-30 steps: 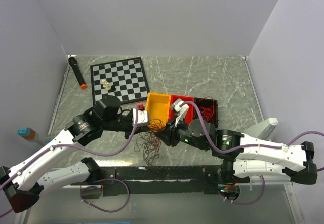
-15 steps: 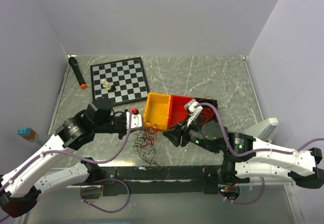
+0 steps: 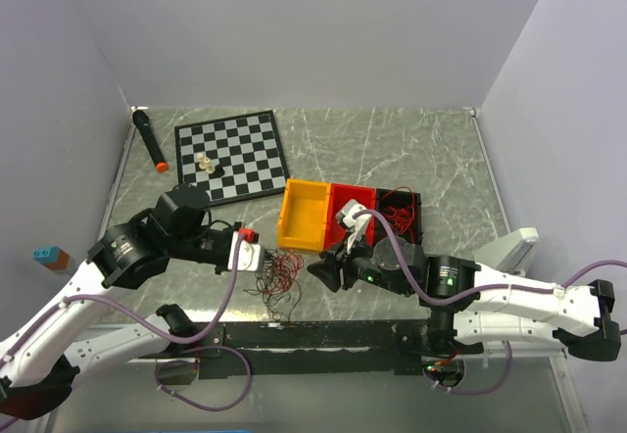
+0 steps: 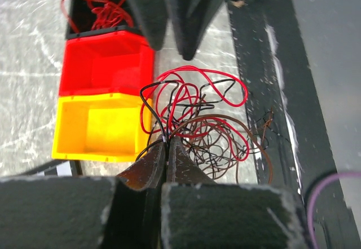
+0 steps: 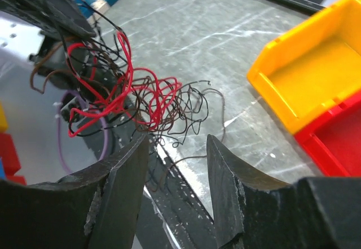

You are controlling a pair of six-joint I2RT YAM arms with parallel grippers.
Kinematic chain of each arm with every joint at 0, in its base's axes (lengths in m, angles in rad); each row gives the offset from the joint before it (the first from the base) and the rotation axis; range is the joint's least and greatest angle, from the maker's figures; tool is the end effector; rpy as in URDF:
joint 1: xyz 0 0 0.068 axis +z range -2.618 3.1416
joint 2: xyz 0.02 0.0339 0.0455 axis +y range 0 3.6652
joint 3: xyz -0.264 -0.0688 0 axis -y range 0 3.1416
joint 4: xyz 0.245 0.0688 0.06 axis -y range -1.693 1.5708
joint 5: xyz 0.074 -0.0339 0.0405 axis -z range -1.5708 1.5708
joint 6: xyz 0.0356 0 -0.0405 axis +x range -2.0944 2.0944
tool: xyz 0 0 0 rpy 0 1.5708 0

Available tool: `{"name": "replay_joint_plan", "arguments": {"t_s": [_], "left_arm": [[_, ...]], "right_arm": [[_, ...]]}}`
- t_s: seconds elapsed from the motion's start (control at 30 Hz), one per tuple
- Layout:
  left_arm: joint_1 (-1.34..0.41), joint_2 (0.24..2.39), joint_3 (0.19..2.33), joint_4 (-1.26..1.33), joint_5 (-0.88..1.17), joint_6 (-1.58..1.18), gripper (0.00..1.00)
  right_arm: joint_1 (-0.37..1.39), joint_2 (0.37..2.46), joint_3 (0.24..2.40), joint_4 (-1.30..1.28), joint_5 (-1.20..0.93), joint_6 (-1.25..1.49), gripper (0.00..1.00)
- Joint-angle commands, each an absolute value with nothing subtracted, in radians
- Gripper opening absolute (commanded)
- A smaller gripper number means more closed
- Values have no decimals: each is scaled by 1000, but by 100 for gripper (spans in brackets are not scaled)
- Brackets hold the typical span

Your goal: Untangle the cables

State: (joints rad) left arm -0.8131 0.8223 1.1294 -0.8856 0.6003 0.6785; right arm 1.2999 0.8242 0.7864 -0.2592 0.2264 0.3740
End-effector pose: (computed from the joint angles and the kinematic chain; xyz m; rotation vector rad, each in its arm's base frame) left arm 0.0832 -0.1172 0.3817 1.6755 1.2977 -0.7215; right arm 0.0590 0.1826 0.3262 -0.7291 1.8305 0.9291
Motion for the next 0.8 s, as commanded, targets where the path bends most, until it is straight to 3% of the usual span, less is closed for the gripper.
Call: {"name": "replay_joint_plan", "arguments": {"t_s": [0.0, 0.23, 0.77], "left_arm": [[-811, 831, 1187, -979, 715, 811, 1], [-810, 851, 1226, -976, 732, 824, 1], [-811, 854, 1242, -976, 746, 815, 1]], "right_arm": [[1299, 805, 833, -190, 118, 301, 54], [1299, 802, 841, -153, -27, 255, 58], [1296, 908, 919, -141, -2, 201, 45]]}}
